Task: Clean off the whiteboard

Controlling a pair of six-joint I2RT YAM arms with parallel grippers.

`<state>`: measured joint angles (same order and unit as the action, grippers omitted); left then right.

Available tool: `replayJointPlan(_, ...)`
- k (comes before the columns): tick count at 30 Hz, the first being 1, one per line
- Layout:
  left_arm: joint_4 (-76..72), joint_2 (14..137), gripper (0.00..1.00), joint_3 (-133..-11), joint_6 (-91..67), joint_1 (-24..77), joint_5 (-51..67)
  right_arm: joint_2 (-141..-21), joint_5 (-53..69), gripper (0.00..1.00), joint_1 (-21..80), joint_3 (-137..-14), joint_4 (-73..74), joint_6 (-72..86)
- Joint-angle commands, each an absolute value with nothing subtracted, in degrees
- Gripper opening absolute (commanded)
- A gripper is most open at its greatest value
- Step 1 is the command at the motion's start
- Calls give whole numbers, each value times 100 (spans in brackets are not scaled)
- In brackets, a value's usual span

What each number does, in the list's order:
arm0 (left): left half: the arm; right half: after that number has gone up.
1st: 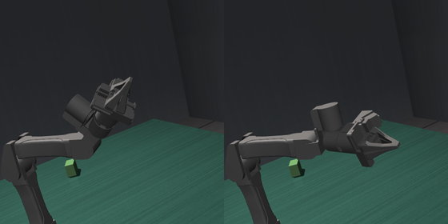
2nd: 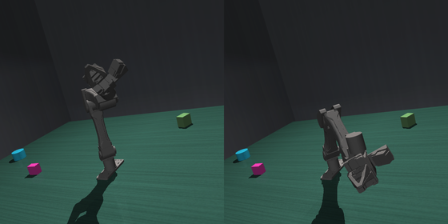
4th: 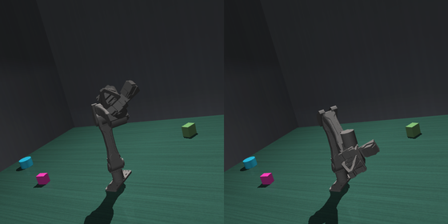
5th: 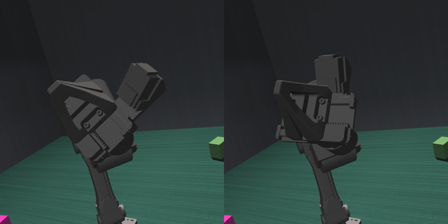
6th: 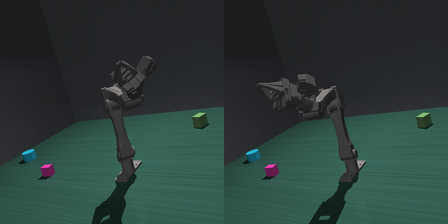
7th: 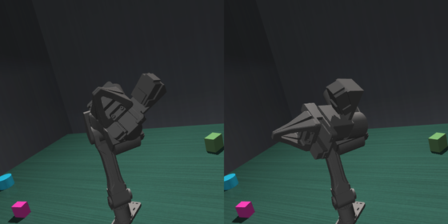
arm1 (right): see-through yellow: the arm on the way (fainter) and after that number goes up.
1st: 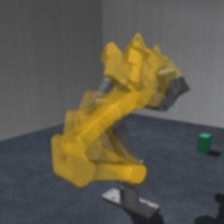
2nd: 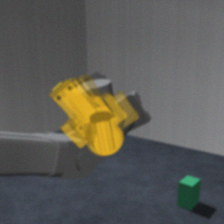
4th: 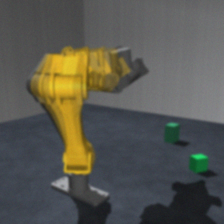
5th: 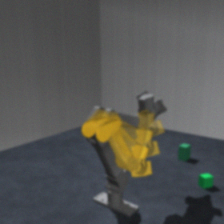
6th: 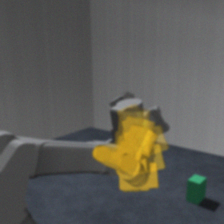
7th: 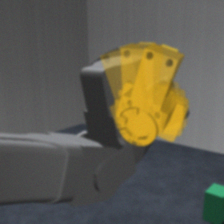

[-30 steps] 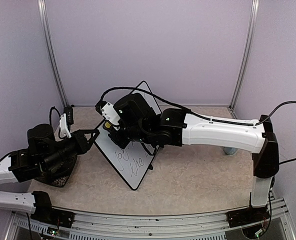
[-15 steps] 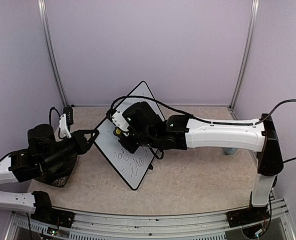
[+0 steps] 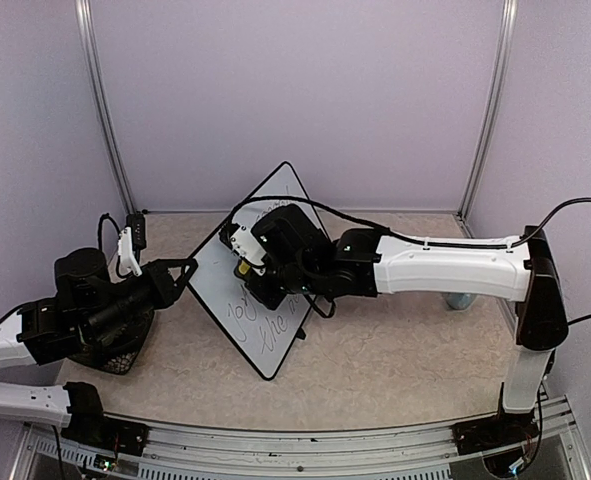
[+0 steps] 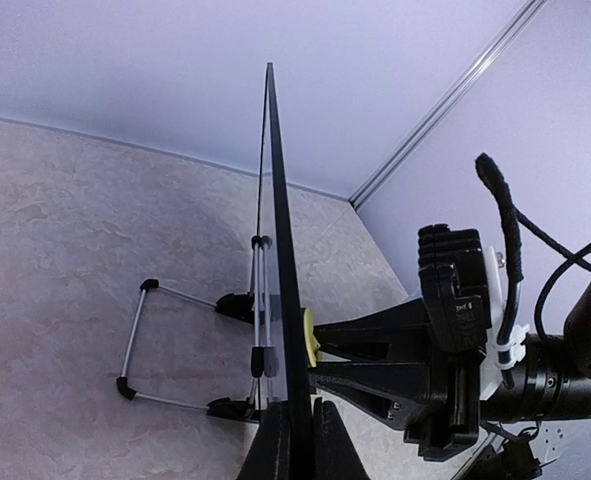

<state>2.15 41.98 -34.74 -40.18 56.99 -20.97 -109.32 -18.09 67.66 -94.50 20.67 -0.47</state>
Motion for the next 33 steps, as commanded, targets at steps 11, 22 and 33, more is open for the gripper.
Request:
replayJointPlan(11,-421,3953,0,-3485,-4264,5817,-1652,-11594,-1140,0,6536,-11042,2180,-7)
replayJointPlan(22,-431,3931,0,-3480,-4219,5818,-1627,-11414,-724,0,6486,-10373,2216,236)
replayJointPlan(33,-457,3924,0,-3480,-4203,5822,-1617,-10865,-587,0,6486,-9090,2146,454)
